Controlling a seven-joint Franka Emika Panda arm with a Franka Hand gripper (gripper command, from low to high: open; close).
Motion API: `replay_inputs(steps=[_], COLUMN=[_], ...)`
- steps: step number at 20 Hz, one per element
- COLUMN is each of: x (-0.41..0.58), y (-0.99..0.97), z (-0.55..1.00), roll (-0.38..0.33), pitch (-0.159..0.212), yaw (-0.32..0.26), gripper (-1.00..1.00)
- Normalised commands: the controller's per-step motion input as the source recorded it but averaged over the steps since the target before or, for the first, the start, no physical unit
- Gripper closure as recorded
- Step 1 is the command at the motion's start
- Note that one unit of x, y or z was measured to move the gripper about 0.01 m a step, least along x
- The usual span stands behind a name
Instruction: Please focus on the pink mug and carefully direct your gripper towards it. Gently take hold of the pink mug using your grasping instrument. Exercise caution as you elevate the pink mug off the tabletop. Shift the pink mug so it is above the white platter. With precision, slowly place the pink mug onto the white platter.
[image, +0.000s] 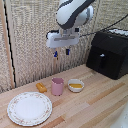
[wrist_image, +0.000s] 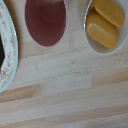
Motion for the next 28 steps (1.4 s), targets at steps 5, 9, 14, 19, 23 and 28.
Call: replay_inputs(steps=[5,9,14,19,23,28], x=[-0.283,-0.221,-0.123,-0.089,-0.048,-0.103], y=[0.00,0.00,0.00,0.00,0.00,0.00], z=[-0.21,-0.21,-0.26,-0.36,-0.41,-0.44], roll=[0.000,0.000,0.000,0.000,0.000,-0.003], pitch=[0.009,0.017,0.004,0.000,0.000,0.001], yaw=[-0.146,-0.161,-0.148,-0.128,-0.107,-0.090], gripper=[-1.00,-1.00,-1.00,-1.00,-1.00,-1.00])
